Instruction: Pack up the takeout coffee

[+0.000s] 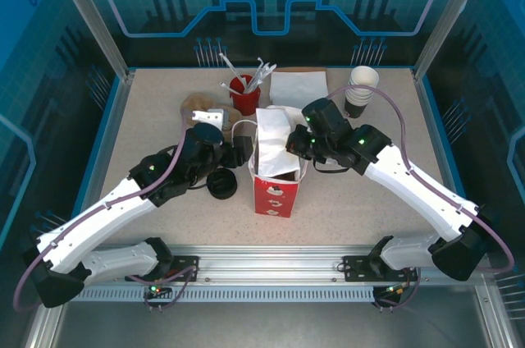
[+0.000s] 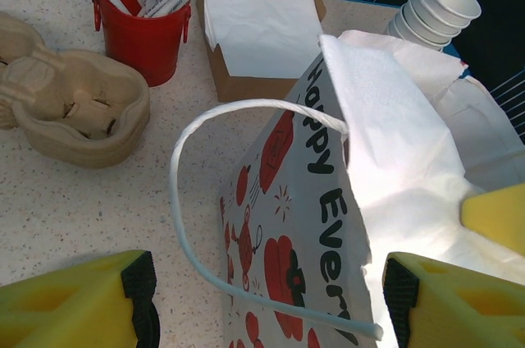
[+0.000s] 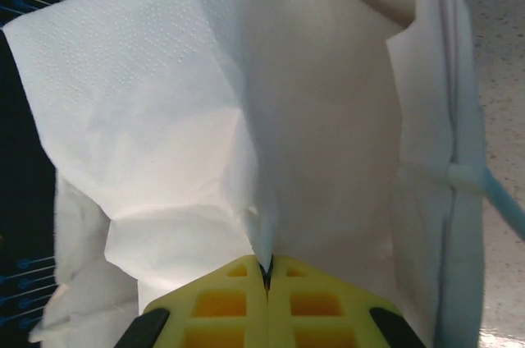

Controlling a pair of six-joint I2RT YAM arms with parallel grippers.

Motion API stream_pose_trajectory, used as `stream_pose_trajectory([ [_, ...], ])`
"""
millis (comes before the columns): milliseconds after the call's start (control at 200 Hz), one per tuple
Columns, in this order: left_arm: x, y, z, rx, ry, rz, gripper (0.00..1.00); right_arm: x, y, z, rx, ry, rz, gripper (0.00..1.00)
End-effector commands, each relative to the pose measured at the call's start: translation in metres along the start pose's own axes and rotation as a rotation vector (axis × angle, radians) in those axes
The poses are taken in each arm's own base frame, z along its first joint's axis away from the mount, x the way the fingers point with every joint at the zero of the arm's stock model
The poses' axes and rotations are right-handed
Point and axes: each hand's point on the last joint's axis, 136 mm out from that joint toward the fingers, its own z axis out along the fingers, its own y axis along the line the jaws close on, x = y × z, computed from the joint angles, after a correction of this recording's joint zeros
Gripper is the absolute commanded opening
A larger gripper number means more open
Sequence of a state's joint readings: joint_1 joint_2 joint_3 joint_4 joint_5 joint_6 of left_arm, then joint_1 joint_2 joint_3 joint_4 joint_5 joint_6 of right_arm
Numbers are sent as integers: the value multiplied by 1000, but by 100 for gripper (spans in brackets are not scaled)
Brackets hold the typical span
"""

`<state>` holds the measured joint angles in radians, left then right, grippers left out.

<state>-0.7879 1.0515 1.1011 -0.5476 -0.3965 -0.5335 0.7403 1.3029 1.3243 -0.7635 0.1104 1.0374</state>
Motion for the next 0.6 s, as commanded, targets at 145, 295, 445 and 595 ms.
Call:
stream_pose_trajectory([
  [145, 5, 9, 1, -22, 2, -15, 76, 2, -24, -8, 134, -45, -30, 0],
  [295, 7, 11, 3, -23, 6, -17, 76, -1, -24, -8, 149, -64, -37, 0],
  [445, 11, 13, 5, -28, 14, -21, 76, -3, -20, -5, 168, -77, -52, 0],
  [595, 13, 16, 4, -32, 17, -21, 76, -4, -17, -1, 212, -78, -84, 0],
])
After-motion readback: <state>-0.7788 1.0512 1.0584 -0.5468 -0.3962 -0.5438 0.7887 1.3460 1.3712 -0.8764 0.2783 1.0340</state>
